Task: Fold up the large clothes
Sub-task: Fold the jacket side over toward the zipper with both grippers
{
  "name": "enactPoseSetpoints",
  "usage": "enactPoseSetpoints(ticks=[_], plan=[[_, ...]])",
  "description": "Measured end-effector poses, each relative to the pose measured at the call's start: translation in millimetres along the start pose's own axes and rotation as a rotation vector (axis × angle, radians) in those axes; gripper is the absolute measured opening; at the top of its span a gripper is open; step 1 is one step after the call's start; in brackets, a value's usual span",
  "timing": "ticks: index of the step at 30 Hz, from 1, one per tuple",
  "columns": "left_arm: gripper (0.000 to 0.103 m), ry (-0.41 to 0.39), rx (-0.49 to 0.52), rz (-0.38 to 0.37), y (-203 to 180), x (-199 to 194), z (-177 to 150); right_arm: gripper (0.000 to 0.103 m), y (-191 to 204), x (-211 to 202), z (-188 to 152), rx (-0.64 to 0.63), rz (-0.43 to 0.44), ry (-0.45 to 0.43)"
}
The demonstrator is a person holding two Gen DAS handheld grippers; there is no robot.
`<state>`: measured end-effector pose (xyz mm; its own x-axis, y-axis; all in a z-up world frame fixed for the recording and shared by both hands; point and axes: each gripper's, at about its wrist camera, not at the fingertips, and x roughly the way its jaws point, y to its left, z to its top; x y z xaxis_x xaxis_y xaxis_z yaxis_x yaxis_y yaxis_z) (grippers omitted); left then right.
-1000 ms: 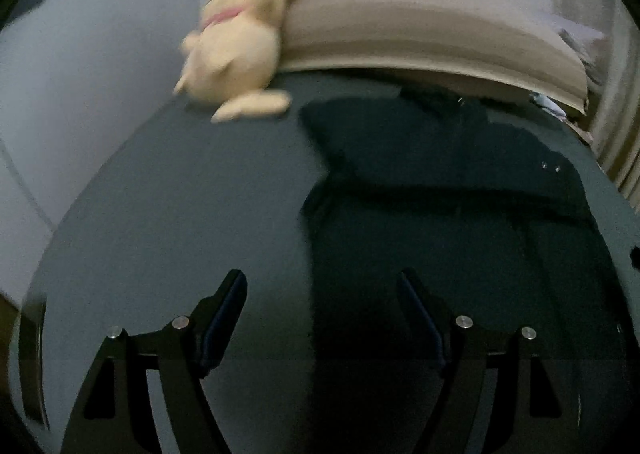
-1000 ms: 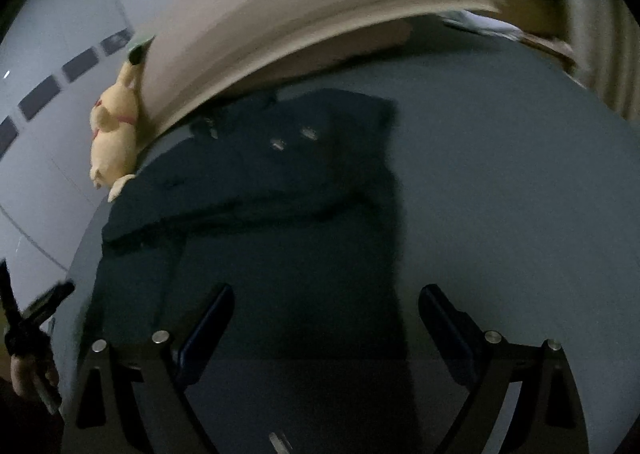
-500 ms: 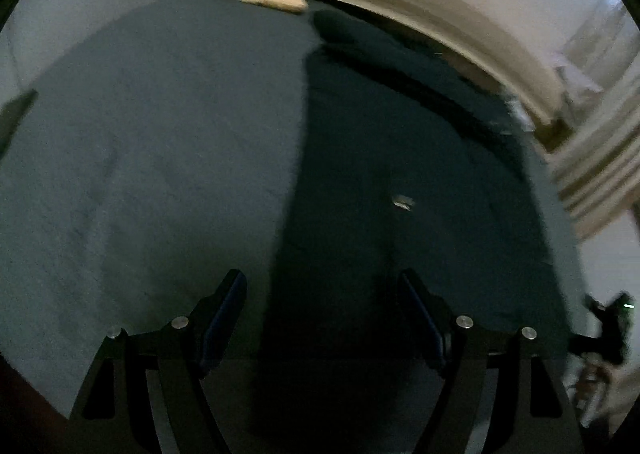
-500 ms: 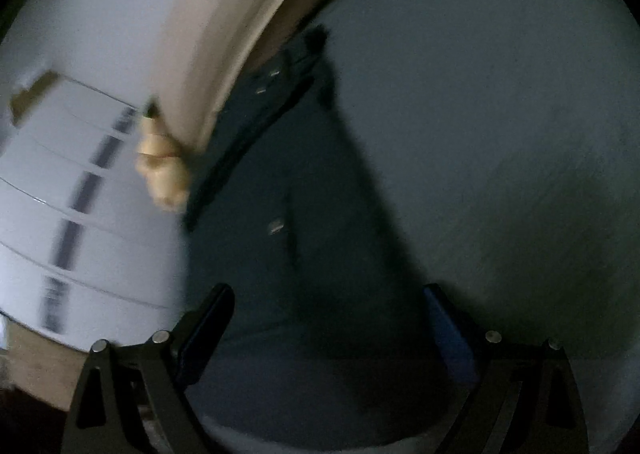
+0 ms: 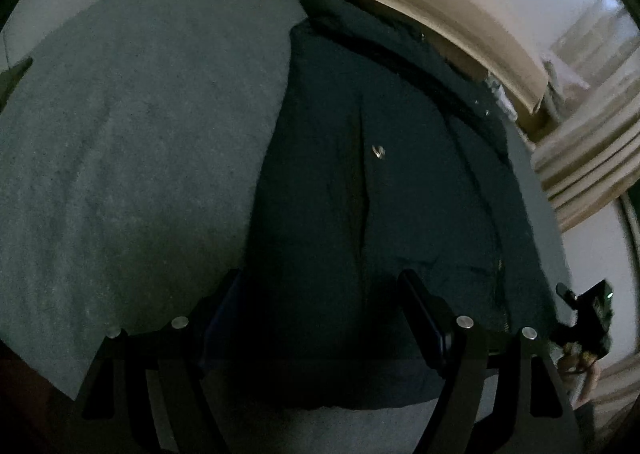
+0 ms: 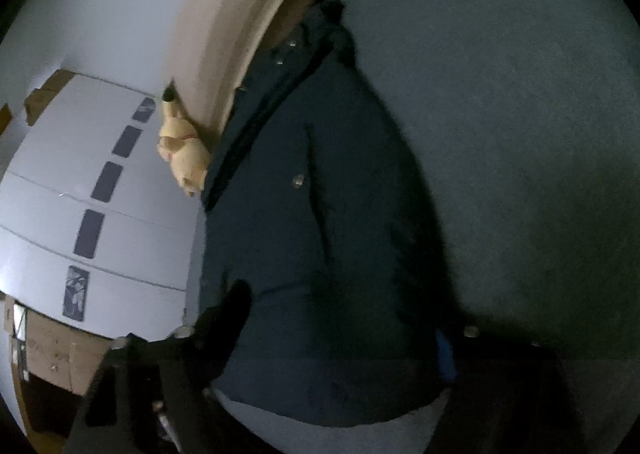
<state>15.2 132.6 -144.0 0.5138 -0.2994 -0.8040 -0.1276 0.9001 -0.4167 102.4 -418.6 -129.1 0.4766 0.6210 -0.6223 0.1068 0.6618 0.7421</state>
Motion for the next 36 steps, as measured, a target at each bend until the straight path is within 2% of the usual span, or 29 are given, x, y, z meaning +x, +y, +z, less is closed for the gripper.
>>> enactPoseSetpoints(ticks=[1, 4, 5, 6, 12, 22, 24, 30, 36], plan=[[0.078, 0.002, 0.028, 0.030, -5.3, 1.0, -1.3, 0.066, -0.4, 0.9, -0.8, -0.002, -0.014, 0.002], [0.077, -0.003, 0.074, 0.102, -17.0, 5.0, -6.3, 0.046, -1.0, 2.0, -0.7, -0.021, -0.067, 0.011], [0.076, -0.005, 0.081, 0.119, -18.9, 6.0, -6.8, 0.036, -1.9, 1.8, -0.5, -0.028, -0.091, 0.012], [0.076, -0.006, 0.084, 0.131, -20.4, 8.1, -5.9, 0.033, -2.6, 3.2, 0.1, -0.030, -0.101, 0.012], [0.072, -0.003, 0.091, 0.162, -21.8, 11.7, -7.4, 0.033, 2.0, 5.4, -0.7, -0.072, -0.146, 0.014], [0.069, 0.002, 0.103, 0.172, -24.6, 13.8, -5.2, 0.034, -7.5, 3.2, 0.2, -0.046, -0.115, 0.035], [0.056, 0.006, 0.106, 0.158, -24.8, 12.9, -5.6, 0.034, -8.4, 2.8, 0.6, -0.043, -0.106, 0.038], [0.036, 0.008, 0.120, 0.129, -24.2, 5.2, -9.6, 0.026, -6.3, 0.2, -2.8, -0.064, -0.118, 0.041], [0.024, -0.001, 0.147, 0.116, -24.2, -3.5, -14.7, 0.020, -3.9, -2.3, -6.8, -0.076, -0.121, 0.048]])
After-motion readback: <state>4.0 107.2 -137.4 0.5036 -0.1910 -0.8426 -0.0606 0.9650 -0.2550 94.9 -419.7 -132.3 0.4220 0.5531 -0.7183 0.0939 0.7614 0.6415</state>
